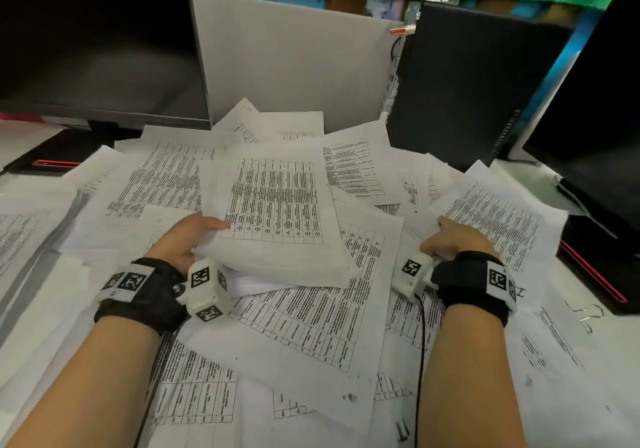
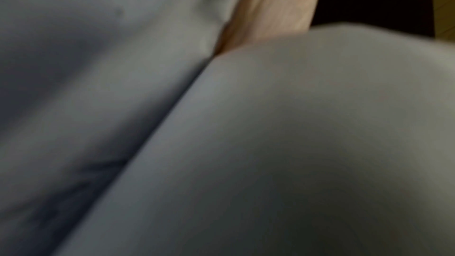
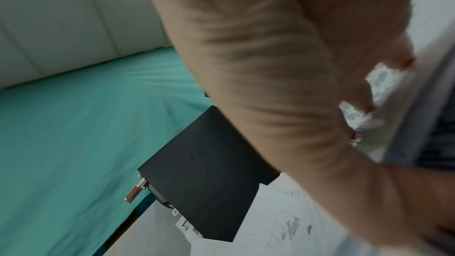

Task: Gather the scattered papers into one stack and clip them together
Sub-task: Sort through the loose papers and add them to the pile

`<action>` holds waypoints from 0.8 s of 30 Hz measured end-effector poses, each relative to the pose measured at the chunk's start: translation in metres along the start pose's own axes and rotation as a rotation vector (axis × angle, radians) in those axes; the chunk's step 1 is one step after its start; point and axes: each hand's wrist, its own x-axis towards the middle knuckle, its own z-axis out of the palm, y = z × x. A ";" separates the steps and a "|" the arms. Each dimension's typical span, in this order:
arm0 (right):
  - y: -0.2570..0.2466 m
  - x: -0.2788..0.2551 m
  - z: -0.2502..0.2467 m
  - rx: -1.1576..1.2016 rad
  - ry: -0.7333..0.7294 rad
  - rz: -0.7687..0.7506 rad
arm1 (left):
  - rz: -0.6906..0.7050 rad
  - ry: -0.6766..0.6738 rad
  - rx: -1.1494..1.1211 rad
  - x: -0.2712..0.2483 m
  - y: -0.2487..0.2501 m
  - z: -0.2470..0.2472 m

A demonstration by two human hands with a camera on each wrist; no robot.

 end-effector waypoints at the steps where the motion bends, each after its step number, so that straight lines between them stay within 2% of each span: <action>1: -0.002 -0.003 0.000 0.000 0.031 0.013 | -0.001 -0.008 -0.002 -0.001 0.000 0.001; 3: -0.008 -0.012 -0.006 0.064 0.175 0.004 | -0.009 -0.005 -0.024 -0.002 0.001 0.002; 5: -0.019 -0.029 -0.016 0.267 0.365 -0.055 | -0.022 0.017 -0.049 -0.003 0.001 0.003; 7: -0.039 -0.061 -0.025 0.445 0.479 -0.219 | -0.050 0.036 -0.069 -0.003 -0.001 0.003; 8: -0.055 -0.079 -0.027 0.493 0.431 -0.310 | -0.068 0.040 -0.077 -0.002 -0.002 0.003; 10: -0.092 -0.105 -0.015 0.448 0.202 -0.512 | -0.075 0.053 -0.097 -0.002 -0.002 0.003; 13: -0.140 -0.123 0.026 0.182 -0.176 -0.764 | -0.050 0.086 -0.162 0.000 0.000 0.005; 15: -0.156 -0.131 0.055 0.037 -0.364 -0.852 | -0.032 0.067 -0.208 0.001 0.002 0.007; 16: -0.160 -0.133 0.065 0.041 -0.434 -0.870 | -0.027 0.038 -0.210 0.001 0.002 0.009; 18: -0.157 -0.131 0.071 0.236 -0.556 -0.866 | -0.020 0.008 -0.121 -0.001 0.002 0.014; 21: -0.137 -0.108 0.046 0.701 -0.595 -0.739 | 0.024 0.047 0.094 -0.001 0.001 0.011; 22: -0.127 -0.101 0.031 0.854 -0.547 -0.664 | 0.021 0.032 0.106 0.001 0.000 0.007; 23: -0.115 -0.092 0.018 0.945 -0.439 -0.585 | 0.018 0.016 0.106 0.002 -0.001 0.004; 24: -0.103 -0.088 0.004 0.935 -0.303 -0.509 | 0.023 0.035 0.122 0.002 0.000 0.001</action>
